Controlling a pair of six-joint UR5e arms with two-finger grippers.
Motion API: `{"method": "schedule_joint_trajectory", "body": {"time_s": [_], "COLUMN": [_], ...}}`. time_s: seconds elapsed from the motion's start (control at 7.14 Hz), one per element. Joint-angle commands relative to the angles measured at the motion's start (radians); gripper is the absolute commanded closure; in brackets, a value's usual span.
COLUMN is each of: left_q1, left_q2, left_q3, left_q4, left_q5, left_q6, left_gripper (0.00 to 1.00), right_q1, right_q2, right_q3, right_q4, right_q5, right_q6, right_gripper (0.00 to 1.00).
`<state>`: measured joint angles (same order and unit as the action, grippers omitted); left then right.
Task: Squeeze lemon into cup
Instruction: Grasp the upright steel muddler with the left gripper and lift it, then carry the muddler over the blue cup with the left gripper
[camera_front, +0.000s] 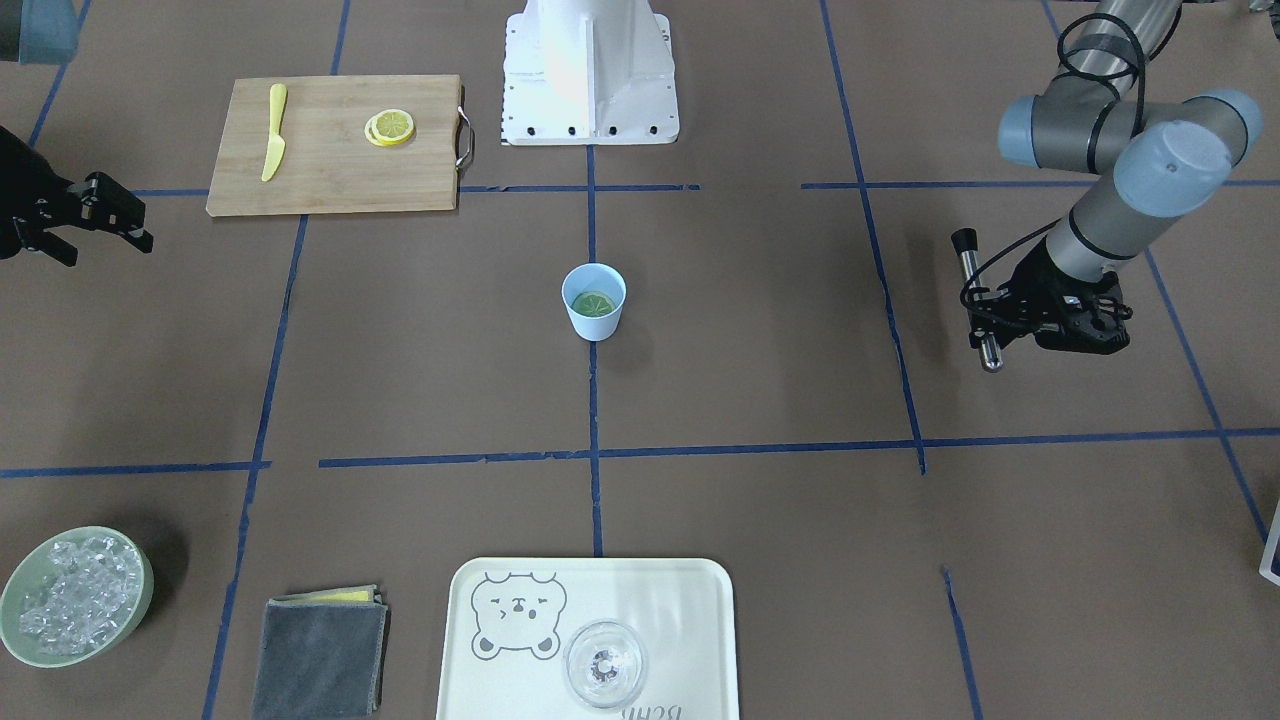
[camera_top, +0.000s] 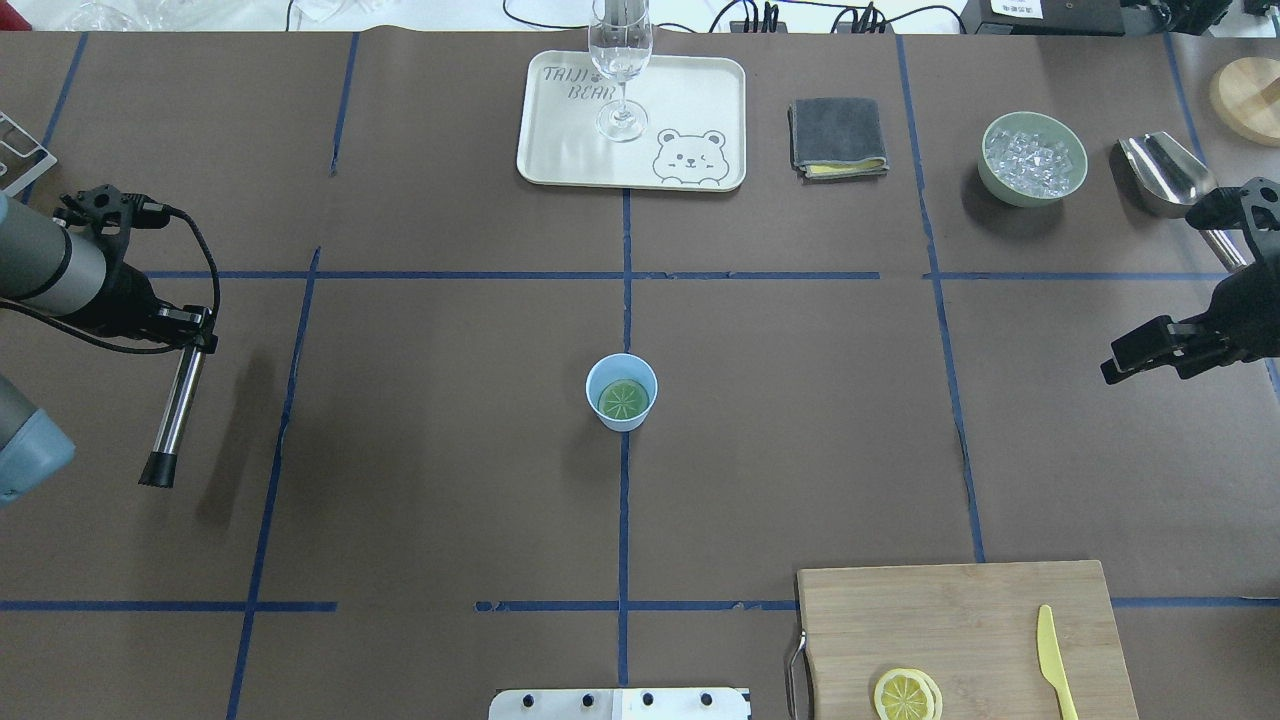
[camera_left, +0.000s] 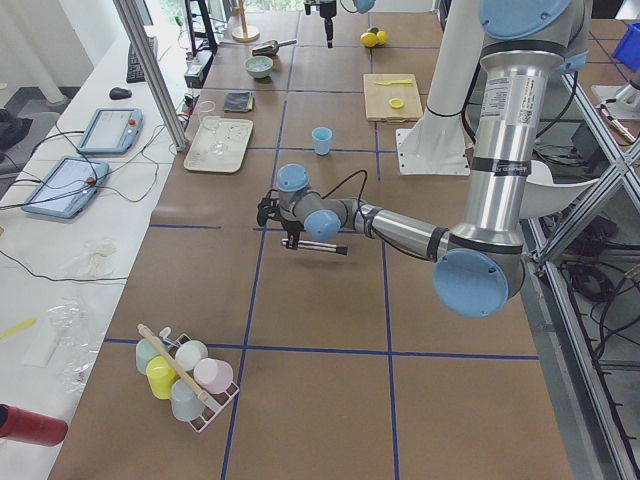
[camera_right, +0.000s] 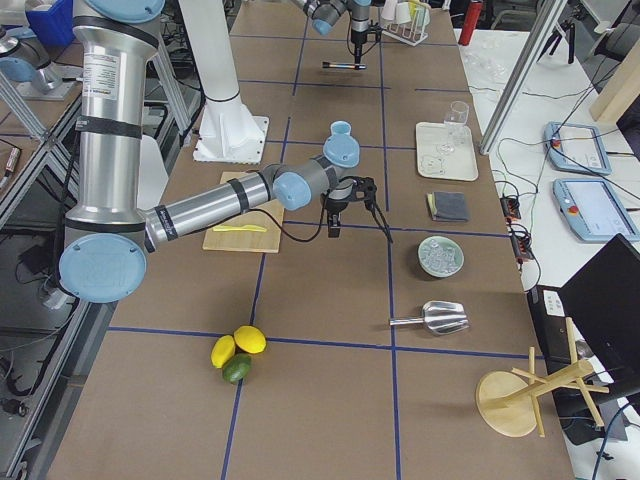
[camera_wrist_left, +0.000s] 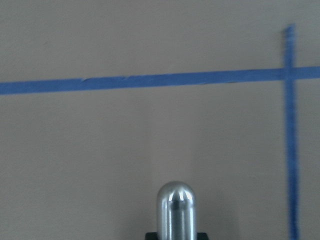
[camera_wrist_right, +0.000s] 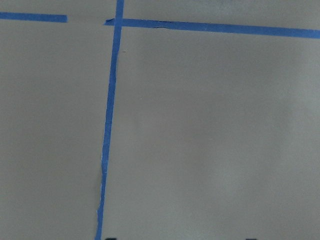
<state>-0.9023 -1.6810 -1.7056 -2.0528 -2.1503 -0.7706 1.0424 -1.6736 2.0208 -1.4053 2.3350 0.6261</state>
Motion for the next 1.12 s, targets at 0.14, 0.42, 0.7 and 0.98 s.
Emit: {"method": "schedule_joint_trajectory", "body": {"time_s": [0.14,0.42,0.7,0.98], "left_q1": [0.008,0.032,0.257,0.412], "left_q2": [-0.122,-0.320,-0.379,-0.440], "left_q3": [-0.143,-0.170,-0.265,-0.255], "left_q4": [0.005,0.141,0.140,0.120], "left_q5": [0.033,0.087,0.514,0.820], "left_q6": [0.057,0.048,0.048,0.059], "left_gripper": [1.00,1.00,1.00,1.00], "right_q1": [0.004,0.005,0.008,0.011], "right_q2": [0.000,-0.002,0.000,0.000], "right_q3": [0.004,0.004,0.004,0.004], "right_q4": [0.000,0.000,0.000,0.000], "right_q5": [0.004,0.004,0.004,0.004], "right_q6": [0.003,0.000,0.000,0.000], "right_gripper": [0.10,0.10,0.10,0.10]}}
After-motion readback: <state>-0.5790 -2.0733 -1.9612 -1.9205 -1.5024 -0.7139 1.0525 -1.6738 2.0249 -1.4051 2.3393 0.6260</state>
